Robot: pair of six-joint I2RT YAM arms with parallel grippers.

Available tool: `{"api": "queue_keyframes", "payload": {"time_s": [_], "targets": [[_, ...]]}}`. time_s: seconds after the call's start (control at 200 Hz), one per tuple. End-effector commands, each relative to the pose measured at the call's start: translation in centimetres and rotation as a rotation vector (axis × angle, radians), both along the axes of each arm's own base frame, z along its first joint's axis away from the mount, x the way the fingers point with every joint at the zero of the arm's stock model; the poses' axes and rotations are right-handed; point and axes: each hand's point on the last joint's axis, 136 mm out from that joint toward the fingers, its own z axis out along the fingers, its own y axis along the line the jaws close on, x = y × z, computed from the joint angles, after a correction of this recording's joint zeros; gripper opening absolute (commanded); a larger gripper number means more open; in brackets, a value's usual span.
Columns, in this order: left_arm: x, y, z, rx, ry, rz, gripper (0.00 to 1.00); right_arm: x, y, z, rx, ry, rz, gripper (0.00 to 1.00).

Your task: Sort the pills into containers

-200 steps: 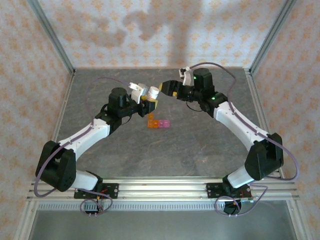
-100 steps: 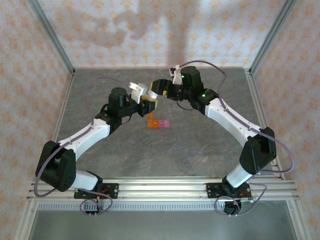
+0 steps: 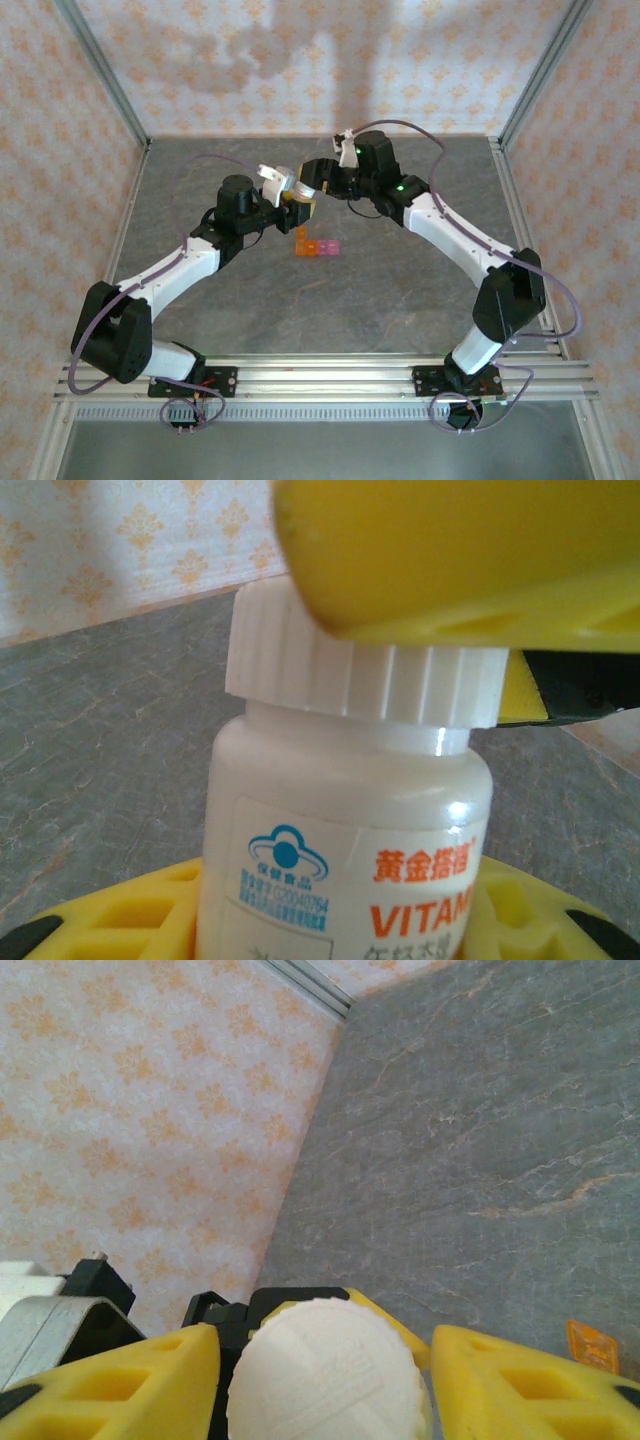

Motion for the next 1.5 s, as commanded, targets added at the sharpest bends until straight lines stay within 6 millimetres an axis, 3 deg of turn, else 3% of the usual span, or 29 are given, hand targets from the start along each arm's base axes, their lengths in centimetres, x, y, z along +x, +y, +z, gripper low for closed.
{"api": "queue_keyframes", "payload": {"time_s": [0.0, 0.25, 0.511, 0.726, 0.906, 1.497], "targets": [[0.5, -0.3, 2.9, -0.037, -0.076, -0.007, 0.0, 0.2, 0.6, 1.0, 0.018, -0.031, 0.018, 0.53], [0.4, -0.2, 3.2, -0.04, -0.082, -0.006, 0.0, -0.2, 0.2, 0.7, -0.014, -0.106, 0.074, 0.39], [-0.4, -0.4, 3.9, -0.059, -0.083, -0.04, 0.0, -0.3, -2.2, 2.3, 0.079, -0.228, 0.192, 0.38], [-0.7, -0.8, 4.5, -0.099, -0.079, -0.064, 0.0, -0.5, -2.3, 2.9, 0.094, -0.241, 0.23, 0.38], [-0.5, -0.7, 4.5, -0.101, -0.085, -0.055, 0.0, -0.4, -2.6, 2.8, 0.087, -0.227, 0.203, 0.4], [-0.1, -0.7, 5.0, -0.1, -0.098, -0.043, 0.0, 0.0, -3.8, 0.9, 0.03, -0.179, 0.112, 0.62]]}}
